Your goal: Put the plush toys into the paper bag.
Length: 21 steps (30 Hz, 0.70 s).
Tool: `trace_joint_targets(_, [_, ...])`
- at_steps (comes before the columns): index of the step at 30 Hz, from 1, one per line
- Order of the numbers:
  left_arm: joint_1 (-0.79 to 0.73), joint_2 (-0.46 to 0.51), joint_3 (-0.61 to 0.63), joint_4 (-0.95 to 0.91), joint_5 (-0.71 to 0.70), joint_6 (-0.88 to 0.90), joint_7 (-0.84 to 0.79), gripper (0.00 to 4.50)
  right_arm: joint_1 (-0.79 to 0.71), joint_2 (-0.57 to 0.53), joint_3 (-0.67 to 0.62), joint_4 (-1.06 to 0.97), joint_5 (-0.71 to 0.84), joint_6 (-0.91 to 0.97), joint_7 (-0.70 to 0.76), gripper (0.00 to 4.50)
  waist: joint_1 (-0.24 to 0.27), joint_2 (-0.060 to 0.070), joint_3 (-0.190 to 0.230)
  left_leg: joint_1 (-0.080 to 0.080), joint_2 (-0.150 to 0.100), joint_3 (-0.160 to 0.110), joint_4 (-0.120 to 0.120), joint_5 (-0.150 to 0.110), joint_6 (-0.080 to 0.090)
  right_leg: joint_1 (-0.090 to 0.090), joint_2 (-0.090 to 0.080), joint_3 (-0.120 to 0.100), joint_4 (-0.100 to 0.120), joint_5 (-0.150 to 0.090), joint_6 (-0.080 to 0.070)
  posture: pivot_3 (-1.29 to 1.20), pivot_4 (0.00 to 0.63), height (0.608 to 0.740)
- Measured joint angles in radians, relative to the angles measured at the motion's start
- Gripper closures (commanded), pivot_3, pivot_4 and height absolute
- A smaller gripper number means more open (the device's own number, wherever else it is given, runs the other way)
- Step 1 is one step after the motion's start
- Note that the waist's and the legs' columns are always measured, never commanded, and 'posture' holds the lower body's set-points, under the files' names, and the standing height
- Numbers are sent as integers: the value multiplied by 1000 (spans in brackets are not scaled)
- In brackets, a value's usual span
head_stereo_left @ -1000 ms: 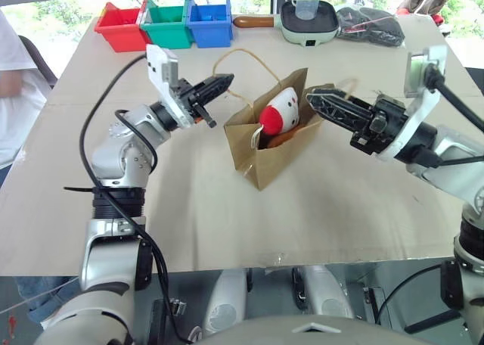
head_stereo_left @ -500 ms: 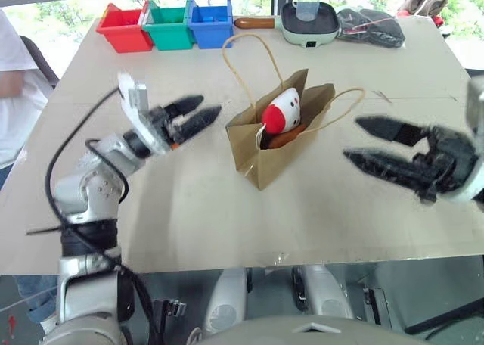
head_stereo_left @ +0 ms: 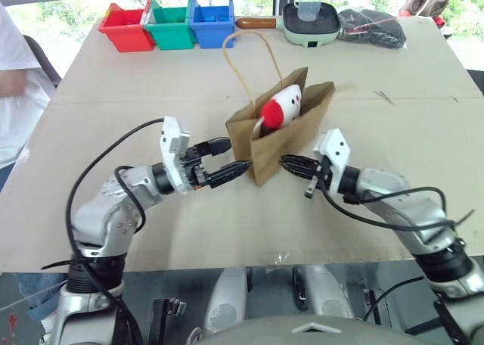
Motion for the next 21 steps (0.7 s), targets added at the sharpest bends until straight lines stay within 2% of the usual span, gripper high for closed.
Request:
trace_joint_targets(8, [5, -135, -94, -18, 183, -116, 180, 0, -21, 128, 29, 168, -114, -77, 76, 4431, 13, 0, 0, 1, -2, 0, 0, 0, 0, 0, 0, 0, 2, 0, 0, 0, 150, 740])
trace_joint_targets(10, [2, -160, -91, -17, 212, -129, 223, 400, -22, 138, 30, 186, -135, -88, 94, 4500, 12, 0, 0, 1, -2, -1, 0, 0, 0, 0, 0, 0, 2, 0, 0, 0, 150, 740])
trace_joint_targets(12, [-5, -225, -101, -13, 230, -138, 274, 863, -16, 153, 35, 208, -158, -100, 112, 4500, 14, 0, -1, 1, -2, -1, 1, 0, 0, 0, -1, -1, 2, 0, 0, 0, 150, 740])
trace_joint_targets(13, [-5, -232, -105, -10, 233, -142, 280, 1437, -14, 159, 40, 207, -165, -101, 116, 4500, 13, 0, -1, 0, -2, -1, 1, 0, 0, 0, -1, -1, 2, 0, 0, 0, 150, 740])
trace_joint_targets(14, [-5, -235, -105, -8, 234, -145, 283, 1661, -12, 164, 42, 207, -168, -102, 118, 4500, 13, 0, -1, 1, -2, -1, 1, 0, 0, 0, -1, -1, 2, 0, 0, 0, 150, 740])
trace_joint_targets(15, [-6, -256, -105, 4, 240, -159, 295, 2253, 10, 171, 42, 193, -176, -109, 120, 4500, 13, 0, -1, 1, -2, -1, 1, 0, 0, 0, 0, -1, 2, 0, 0, 0, 150, 740])
trace_joint_targets(17, [-3, -263, -104, 10, 240, -168, 295, 2683, 35, 170, 34, 167, -182, -121, 114, 4500, 12, 0, -1, 1, -2, -1, 1, 0, 0, 0, -1, -1, 2, 0, 0, 0, 150, 740])
trace_joint_targets(18, [0, -263, -98, 14, 235, -182, 280, 3193, 76, 154, 11, 107, -176, -141, 120, 4500, 14, 0, -1, 1, -2, -1, 1, 0, 0, 0, -1, -1, 2, 0, 0, 0, 150, 740])
trace_joint_targets(21, [-5, -235, -78, 37, 211, -202, 220, 4448, 140, 98, -58, 2, -147, -138, 135, 3642, 16, 0, -1, 0, -2, -1, 1, 0, 0, 1, -1, -1, 2, 0, 0, 0, 150, 740])
